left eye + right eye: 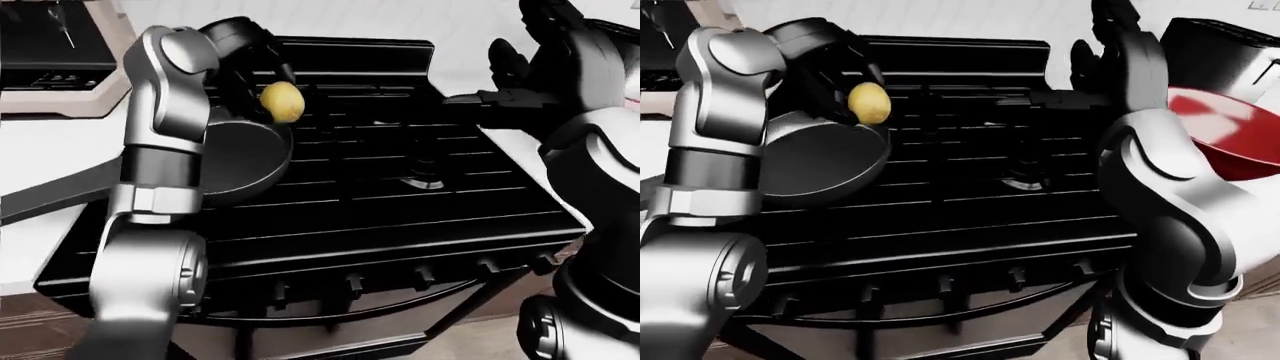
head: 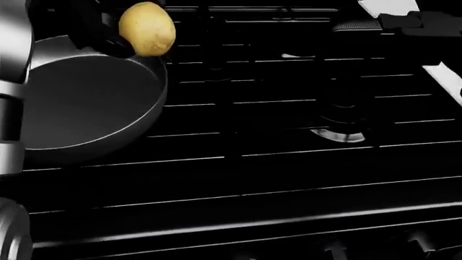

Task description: Pick the potato from the pan and place it in the bowl.

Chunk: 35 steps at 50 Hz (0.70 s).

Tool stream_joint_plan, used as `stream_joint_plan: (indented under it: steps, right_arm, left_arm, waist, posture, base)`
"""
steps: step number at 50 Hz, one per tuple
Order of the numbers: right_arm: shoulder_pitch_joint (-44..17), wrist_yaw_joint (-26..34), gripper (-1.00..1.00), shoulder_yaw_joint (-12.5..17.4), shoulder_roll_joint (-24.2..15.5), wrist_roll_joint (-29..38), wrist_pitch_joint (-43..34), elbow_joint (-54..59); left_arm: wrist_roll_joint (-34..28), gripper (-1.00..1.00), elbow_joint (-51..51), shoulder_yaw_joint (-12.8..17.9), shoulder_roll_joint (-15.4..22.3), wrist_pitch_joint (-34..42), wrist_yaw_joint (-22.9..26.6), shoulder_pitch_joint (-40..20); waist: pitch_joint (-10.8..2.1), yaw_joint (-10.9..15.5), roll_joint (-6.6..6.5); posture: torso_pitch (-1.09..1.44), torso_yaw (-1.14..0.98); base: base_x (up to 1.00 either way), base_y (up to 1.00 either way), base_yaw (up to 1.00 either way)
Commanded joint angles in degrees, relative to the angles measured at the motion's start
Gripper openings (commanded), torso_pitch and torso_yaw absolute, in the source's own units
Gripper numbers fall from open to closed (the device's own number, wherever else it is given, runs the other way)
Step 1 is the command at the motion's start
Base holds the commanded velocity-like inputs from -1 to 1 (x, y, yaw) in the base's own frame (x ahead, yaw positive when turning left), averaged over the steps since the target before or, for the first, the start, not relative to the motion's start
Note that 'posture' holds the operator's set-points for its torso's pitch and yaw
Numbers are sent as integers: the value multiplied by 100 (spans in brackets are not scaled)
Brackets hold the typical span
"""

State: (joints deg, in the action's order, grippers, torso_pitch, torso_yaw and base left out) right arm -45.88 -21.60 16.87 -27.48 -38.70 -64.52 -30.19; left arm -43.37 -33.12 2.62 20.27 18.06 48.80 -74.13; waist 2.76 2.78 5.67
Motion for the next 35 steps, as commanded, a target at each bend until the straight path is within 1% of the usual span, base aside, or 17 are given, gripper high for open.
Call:
stream_joint_plan:
  steps: [1,2,3,6,13,14,15,18,20,22,23,24,25,26,27,31,35]
  right_arm:
    - [-113,-31,100,128,-82,77,140,-77]
    - [-110,-29,100,124,-76,79,140,-82]
    - [-112,-28,100,123,-74,81,135,-85]
    - [-106,-23,100,129,-72,89,132,-92]
    - [-107,-15,100,120,-47,114,115,-106]
    - [-104,-10,100,112,-45,122,120,-105]
    - [-99,3,100,104,-45,134,135,-97]
    - [-125,0,100,125,-45,129,102,-105]
    - [-133,-3,100,129,-47,126,89,-111]
    - [-125,3,100,131,-46,127,96,-112]
    - [-115,10,100,126,-47,136,111,-106]
    - [-101,23,100,118,-44,148,135,-95]
    - [-129,6,100,125,-41,134,98,-106]
    - [-129,10,100,124,-42,135,101,-106]
    - [-134,4,100,131,-38,128,89,-113]
    - [-112,26,100,133,-34,137,127,-110]
    - [-152,-4,100,159,-31,98,102,-132]
  left_arm:
    - [46,-66,202,1,-13,-102,-73,-210]
    - [49,-67,197,2,-13,-105,-77,-209]
    - [53,-67,210,5,-8,-118,-84,-183]
    - [62,-67,236,15,6,-102,-71,-182]
    - [76,-68,257,27,41,-71,-57,-204]
    - [78,-68,246,28,45,-71,-63,-213]
    - [81,-68,248,30,48,-74,-70,-207]
    - [89,-68,226,34,62,-79,-83,-223]
    - [88,-68,231,30,59,-67,-82,-224]
    - [93,-67,237,30,56,-65,-84,-216]
    - [94,-68,234,29,55,-63,-88,-219]
    - [98,-68,233,31,55,-62,-90,-221]
    - [99,-68,226,32,57,-60,-95,-227]
    - [101,-68,238,31,58,-56,-89,-223]
    - [98,-68,234,29,60,-53,-92,-225]
    - [98,-68,272,26,60,-37,-83,-204]
    - [101,-68,226,27,65,-57,-97,-229]
  waist:
    - [-252,-30,237]
    - [-213,-30,63]
    - [-124,-76,-13]
    - [-167,-107,-170]
    - [-88,-157,-527]
    - [-150,-163,-713]
    - [-107,-116,-636]
    - [-223,-143,-761]
    - [-201,-148,-734]
    - [-72,-120,-523]
    - [-75,-114,-345]
    - [-187,-132,33]
    - [-304,-99,168]
    - [-132,-174,-48]
    - [-106,-179,-72]
    - [-69,-156,-355]
    - [-94,-110,-483]
  posture:
    - [0,0]
    - [0,0]
    - [0,0]
    - [0,0]
    - [0,0]
    - [0,0]
    - [0,0]
    - [0,0]
    - [0,0]
    - [0,0]
    - [0,0]
    - [0,0]
    - [0,0]
    - [0,0]
    - [0,0]
    - [0,0]
    - [0,0]
  base:
    - [0,-77,0]
    - [0,-75,0]
    - [0,-75,0]
    - [0,-76,0]
    - [0,-75,0]
    - [0,-76,0]
    - [0,-75,0]
    - [0,-75,0]
    - [0,-72,0]
    - [0,-70,0]
    - [0,-68,0]
    - [0,-67,0]
    - [0,-67,0]
    - [0,-68,0]
    - [0,-68,0]
    - [0,-67,0]
    - [0,-55,0]
